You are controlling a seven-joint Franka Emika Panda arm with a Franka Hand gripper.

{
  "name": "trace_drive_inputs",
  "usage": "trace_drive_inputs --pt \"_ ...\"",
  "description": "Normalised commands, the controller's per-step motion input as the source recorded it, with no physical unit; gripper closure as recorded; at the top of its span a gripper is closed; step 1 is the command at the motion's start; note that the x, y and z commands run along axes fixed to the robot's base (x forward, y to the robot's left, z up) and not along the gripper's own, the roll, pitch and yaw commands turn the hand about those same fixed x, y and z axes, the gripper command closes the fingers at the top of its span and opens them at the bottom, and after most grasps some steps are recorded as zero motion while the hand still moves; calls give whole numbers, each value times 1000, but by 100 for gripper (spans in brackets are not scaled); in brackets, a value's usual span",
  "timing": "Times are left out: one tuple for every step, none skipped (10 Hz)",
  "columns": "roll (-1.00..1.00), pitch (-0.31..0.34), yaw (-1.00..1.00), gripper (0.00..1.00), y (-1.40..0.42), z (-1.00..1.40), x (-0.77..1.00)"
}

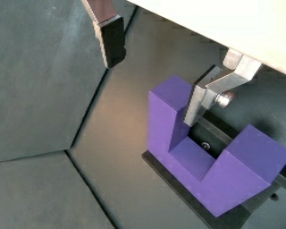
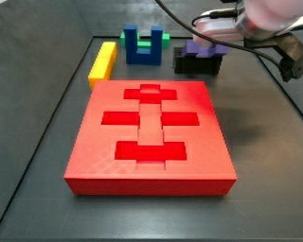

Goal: Pick up the purple object. Move up. Place the purple object on the fixture. Regrasp the purple object. Move to above the board. Insert the purple object.
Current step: Regrasp the purple object.

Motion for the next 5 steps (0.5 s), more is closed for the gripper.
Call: trace_drive_inputs --pt "354 54 40 0 0 -320 14" --pt "274 54 37 0 0 -251 9" --pt "186 57 31 0 14 -229 3" --pt "194 54 31 0 37 -229 3" --pt "206 26 43 0 126 -343 0"
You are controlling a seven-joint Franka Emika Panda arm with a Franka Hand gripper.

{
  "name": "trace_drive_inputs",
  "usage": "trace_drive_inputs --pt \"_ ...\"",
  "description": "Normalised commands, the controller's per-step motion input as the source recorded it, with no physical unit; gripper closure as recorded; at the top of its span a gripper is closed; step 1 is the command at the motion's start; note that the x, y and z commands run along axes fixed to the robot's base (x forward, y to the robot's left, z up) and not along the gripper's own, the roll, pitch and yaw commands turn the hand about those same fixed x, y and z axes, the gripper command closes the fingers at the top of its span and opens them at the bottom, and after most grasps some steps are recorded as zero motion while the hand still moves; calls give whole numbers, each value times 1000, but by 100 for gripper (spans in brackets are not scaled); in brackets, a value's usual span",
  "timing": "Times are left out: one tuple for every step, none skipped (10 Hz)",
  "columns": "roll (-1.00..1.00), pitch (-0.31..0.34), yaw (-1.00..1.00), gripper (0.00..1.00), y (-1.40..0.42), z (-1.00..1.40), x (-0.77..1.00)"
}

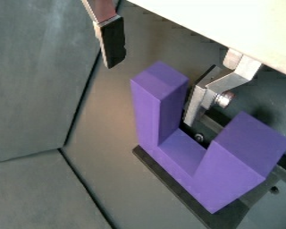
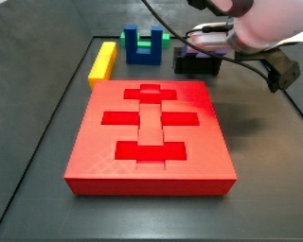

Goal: Pick up the purple object. Move up. Place the purple object on the fixture. Regrasp the purple object. Move to above the board. Insert the purple object.
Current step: Regrasp the purple object.

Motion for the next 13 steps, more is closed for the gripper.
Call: trace_drive_inputs --pt "69 46 40 0 240 -229 49" --pt "83 49 43 0 154 -214 34" --pt "0 69 6 0 0 -60 0" --pt "0 51 0 0 26 -17 0" --pt "0 71 0 0 74 0 0" --pt "-54 91 0 0 137 0 71" --pt "-49 109 0 0 109 0 89" --pt "0 0 0 0 0 0 0" --pt "0 0 0 100 0 0 0" --pt "0 0 0 100 0 0 0" --pt "0 0 0 100 0 0 0" --pt "0 0 0 100 0 0 0" --pt "0 0 0 100 0 0 0"
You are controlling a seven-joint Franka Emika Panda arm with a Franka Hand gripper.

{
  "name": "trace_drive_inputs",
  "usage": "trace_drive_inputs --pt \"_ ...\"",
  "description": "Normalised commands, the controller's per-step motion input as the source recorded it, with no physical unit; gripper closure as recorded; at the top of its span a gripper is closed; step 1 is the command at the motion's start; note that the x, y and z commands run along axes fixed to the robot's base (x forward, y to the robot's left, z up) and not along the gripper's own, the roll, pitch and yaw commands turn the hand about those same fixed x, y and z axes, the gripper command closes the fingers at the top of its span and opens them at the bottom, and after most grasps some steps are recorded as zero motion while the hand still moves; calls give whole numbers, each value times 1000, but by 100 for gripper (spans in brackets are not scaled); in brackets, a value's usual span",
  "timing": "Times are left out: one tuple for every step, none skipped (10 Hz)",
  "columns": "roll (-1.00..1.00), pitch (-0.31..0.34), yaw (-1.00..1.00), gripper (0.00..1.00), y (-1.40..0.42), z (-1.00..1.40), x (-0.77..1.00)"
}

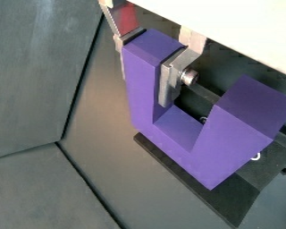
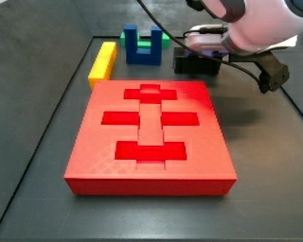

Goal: Pick up the purple object. Move up. Place the purple object on the fixture. Regrasp the purple object. Move to above the board. Insert the purple object.
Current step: Regrasp the purple object, then move to above the board.

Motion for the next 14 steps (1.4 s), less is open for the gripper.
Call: trace_drive_inputs --pt "0 0 0 100 0 0 0" --pt "0 0 0 100 0 0 0" --pt "0 0 0 100 0 0 0" --pt "0 0 0 100 0 0 0" --pt "0 0 0 100 0 0 0" --pt "0 0 0 100 0 0 0" --pt "0 0 0 100 0 0 0" --pt "0 0 0 100 0 0 0" --pt "0 0 0 100 0 0 0" --pt "0 0 0 100 0 0 0" --pt "0 0 0 100 0 0 0" --pt "0 0 0 100 0 1400 0" --pt "-44 40 3 100 -5 1400 -15" --pt "-116 24 -4 100 10 1400 -41"
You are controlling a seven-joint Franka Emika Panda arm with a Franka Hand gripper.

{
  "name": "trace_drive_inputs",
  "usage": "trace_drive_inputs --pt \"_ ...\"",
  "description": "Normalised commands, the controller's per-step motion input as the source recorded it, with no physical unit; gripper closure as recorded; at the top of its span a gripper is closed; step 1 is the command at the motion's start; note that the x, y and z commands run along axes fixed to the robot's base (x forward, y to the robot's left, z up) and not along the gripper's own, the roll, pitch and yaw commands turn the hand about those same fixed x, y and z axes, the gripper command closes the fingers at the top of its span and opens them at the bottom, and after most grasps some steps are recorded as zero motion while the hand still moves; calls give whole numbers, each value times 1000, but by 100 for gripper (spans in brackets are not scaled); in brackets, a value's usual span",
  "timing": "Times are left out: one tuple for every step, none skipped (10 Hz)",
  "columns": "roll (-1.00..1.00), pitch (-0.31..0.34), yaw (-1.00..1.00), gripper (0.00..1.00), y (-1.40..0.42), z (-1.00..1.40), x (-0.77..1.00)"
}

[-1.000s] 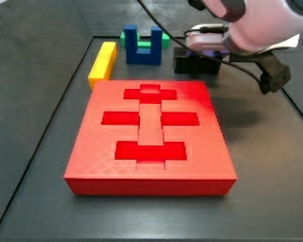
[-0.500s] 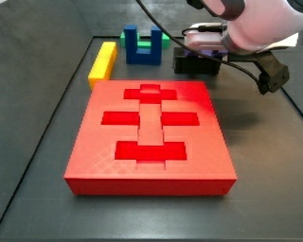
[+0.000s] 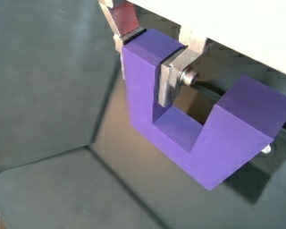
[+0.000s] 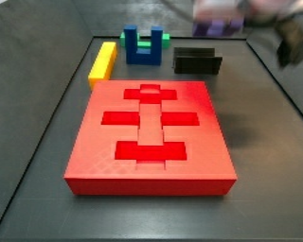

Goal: Pick up the purple object. Move up. Place the purple object on the fixture. Regrasp the purple object. Move to above the board. Insert the purple object.
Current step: Move to above the board.

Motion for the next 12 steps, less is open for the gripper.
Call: trace_drive_inputs --pt "-73 8 10 100 15 1400 -46" --pt "-47 20 7 100 7 1400 -46" --pt "-17 25 10 100 1 1400 -46" --pt "-6 23 15 100 2 1400 -50" --pt "-13 30 13 100 -11 725 -24" --pt "-8 36 13 100 1 353 6" --pt "-1000 165 -25 100 -1384 284 -1400" --pt "-1000 151 -23 100 -1357 285 -1400" --pt "-1000 122 -8 100 -1251 269 -1400" --pt "-1000 112 5 100 -1196 240 -1400" --pt "-1000 115 12 100 -1204 259 -1400" --pt "-1000 106 26 100 -1144 248 -1400"
